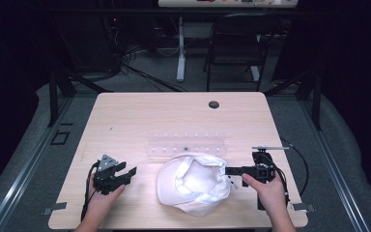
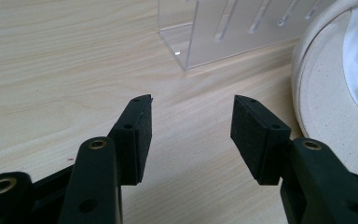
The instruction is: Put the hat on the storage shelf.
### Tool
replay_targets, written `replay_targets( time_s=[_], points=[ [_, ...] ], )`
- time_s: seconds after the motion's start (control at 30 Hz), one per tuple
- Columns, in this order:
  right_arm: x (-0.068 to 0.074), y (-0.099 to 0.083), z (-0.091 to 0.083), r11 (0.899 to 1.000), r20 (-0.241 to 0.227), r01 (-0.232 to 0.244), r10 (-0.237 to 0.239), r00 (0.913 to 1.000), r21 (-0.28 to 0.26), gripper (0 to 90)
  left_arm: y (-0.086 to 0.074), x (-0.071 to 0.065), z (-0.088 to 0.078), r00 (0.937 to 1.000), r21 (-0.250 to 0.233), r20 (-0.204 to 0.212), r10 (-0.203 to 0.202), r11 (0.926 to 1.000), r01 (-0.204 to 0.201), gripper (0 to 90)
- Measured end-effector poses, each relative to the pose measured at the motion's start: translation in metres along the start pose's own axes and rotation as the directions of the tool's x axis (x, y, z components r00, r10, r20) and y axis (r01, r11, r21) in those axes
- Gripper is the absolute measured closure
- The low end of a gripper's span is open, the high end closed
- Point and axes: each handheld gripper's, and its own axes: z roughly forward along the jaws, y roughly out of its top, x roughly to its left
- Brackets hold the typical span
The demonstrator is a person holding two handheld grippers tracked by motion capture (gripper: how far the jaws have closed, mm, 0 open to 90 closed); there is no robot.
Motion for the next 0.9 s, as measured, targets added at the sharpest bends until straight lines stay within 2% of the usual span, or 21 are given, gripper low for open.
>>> replay_targets(
  time_s=[0.13,0.3,0.37,0.5,0.63,0.9],
  points=[
    [-0.002,-0.002,0.009,1.0,0.004,0.005,-0.005,1.0,0.031,45.0,0.0,0.001,0.0,1.0,-0.002,0.001,0.003,1.0,-0.003,48.8],
    [-0.005,-0.005,0.021,0.997,-0.007,-0.017,0.017,0.9998,0.069,44.9,0.0,0.001,0.0,1.0,-0.007,0.0,-0.002,1.0,0.002,48.8],
    [-0.007,-0.006,0.027,0.995,-0.036,-0.033,0.037,0.9987,0.093,44.8,0.0,0.001,0.0,1.0,-0.005,0.0,0.0,1.0,0.0,48.8],
    [-0.008,-0.007,0.032,0.993,-0.053,-0.048,0.054,0.9972,0.112,45.1,0.0,0.001,0.0,1.0,-0.001,0.001,0.004,1.0,-0.004,48.8],
    [-0.007,-0.006,0.031,0.991,-0.062,-0.045,0.053,0.9966,0.125,45.7,0.0,0.0,0.0,1.0,-0.005,-0.005,0.0,1.0,0.0,48.8],
    [-0.006,-0.004,0.024,0.993,-0.112,-0.052,0.064,0.9916,0.109,46.3,0.0,0.001,0.0,1.0,-0.009,-0.002,0.005,1.0,-0.005,48.8]
  ],
)
